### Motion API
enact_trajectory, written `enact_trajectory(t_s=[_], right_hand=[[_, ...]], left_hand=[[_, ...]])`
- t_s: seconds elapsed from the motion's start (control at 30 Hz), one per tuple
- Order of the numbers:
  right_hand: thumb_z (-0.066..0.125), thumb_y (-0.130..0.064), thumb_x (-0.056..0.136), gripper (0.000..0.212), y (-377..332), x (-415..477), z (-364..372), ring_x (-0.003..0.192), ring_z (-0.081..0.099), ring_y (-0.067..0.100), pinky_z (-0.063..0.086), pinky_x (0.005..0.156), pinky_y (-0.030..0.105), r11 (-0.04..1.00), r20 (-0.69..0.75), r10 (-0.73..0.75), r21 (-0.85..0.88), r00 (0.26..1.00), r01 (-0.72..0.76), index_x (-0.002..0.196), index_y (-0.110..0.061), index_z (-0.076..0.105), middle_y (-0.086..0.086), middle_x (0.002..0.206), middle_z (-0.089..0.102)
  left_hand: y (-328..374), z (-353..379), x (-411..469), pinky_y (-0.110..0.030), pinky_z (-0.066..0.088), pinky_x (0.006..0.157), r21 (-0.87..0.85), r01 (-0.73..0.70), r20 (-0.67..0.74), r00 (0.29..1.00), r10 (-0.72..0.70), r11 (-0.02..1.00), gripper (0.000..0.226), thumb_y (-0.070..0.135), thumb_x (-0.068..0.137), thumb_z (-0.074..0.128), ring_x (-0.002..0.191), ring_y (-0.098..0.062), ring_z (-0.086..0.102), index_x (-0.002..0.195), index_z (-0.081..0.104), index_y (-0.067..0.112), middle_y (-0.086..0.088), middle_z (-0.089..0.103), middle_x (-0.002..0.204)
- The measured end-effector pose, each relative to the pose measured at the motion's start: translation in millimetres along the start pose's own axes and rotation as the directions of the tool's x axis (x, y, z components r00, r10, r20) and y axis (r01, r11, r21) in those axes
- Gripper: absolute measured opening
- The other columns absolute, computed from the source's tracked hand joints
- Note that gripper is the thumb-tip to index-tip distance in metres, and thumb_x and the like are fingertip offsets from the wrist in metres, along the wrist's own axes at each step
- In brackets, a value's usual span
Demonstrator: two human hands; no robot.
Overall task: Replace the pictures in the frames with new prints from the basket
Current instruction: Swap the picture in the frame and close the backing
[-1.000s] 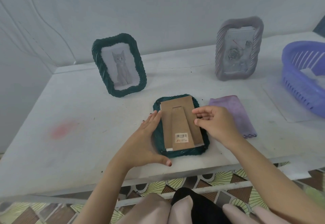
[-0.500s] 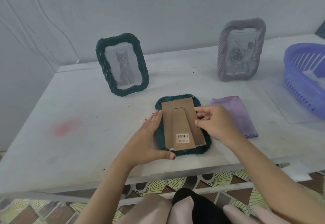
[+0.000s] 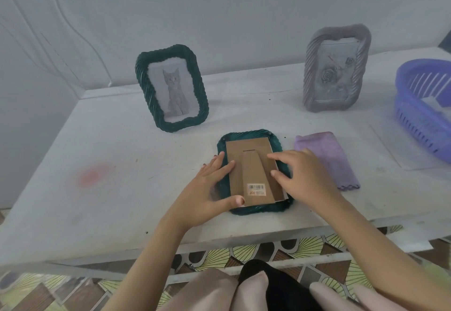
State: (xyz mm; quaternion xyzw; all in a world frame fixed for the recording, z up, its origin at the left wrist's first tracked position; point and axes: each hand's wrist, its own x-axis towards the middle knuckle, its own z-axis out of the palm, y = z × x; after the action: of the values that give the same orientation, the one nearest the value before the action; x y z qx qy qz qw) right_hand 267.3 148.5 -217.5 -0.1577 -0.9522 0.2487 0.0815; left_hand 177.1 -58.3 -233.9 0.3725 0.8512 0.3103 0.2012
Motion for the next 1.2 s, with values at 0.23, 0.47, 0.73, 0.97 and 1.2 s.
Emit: enact_trajectory(t_s=[0.23,0.47,0.73,0.97,1.2], right_hand=[[0.065,-0.028,0.083,0.052,9,3,3,0.123,0.034,0.019,0.024,0.095,0.025,0.999,0.0,-0.044,0.012,0.999,0.044,0.132,-0.028,0.048,-0.001,0.135,0.046],[0.08,-0.032,0.064,0.099,18,38,-11,0.138,0.02,0.02,0.018,0.111,0.031,0.993,0.22,-0.102,0.075,0.97,0.088,0.144,-0.032,0.022,-0.001,0.152,0.026],[0.082,-0.046,0.054,0.115,30,57,-14,0.137,0.03,0.011,0.029,0.111,0.039,0.989,0.347,-0.135,0.102,0.928,0.106,0.145,-0.038,0.012,-0.008,0.15,0.032],[0.082,-0.045,0.056,0.107,34,57,-13,0.131,0.038,0.017,0.032,0.107,0.042,0.982,0.307,-0.173,0.129,0.936,0.139,0.139,-0.049,0.013,-0.012,0.144,0.039],[0.08,-0.047,0.058,0.105,33,64,-13,0.125,0.041,0.018,0.03,0.099,0.035,0.981,0.325,-0.194,0.061,0.926,0.184,0.138,-0.05,0.013,-0.015,0.139,0.043]], left_hand=[[13,10,10,-0.033,0.011,0.113,0.05,0.09,-0.2,0.977,-0.078,0.995,0.073,0.06,0.071,0.064,0.143,-0.01,0.011,0.135,0.042,0.032,0.008,0.02,0.154],[14,-6,34,-0.035,-0.011,0.113,0.154,0.02,0.01,1.0,-0.022,0.988,0.107,0.057,0.066,0.072,0.143,-0.013,-0.014,0.146,0.01,0.024,-0.001,-0.005,0.157],[8,-13,50,-0.036,-0.016,0.112,0.262,0.008,0.075,0.997,-0.029,0.965,0.123,0.068,0.057,0.071,0.143,-0.01,-0.013,0.148,-0.001,0.025,0.004,-0.005,0.157],[11,-15,50,-0.034,0.01,0.11,0.182,0.043,-0.035,0.999,-0.037,0.982,0.116,0.066,0.042,0.072,0.13,-0.012,0.014,0.138,0.018,0.03,0.006,0.028,0.133],[3,-11,54,-0.027,0.018,0.098,0.09,0.059,-0.058,0.997,-0.054,0.994,0.111,0.067,0.037,0.076,0.114,-0.006,0.016,0.126,0.017,0.038,0.012,0.024,0.124]])
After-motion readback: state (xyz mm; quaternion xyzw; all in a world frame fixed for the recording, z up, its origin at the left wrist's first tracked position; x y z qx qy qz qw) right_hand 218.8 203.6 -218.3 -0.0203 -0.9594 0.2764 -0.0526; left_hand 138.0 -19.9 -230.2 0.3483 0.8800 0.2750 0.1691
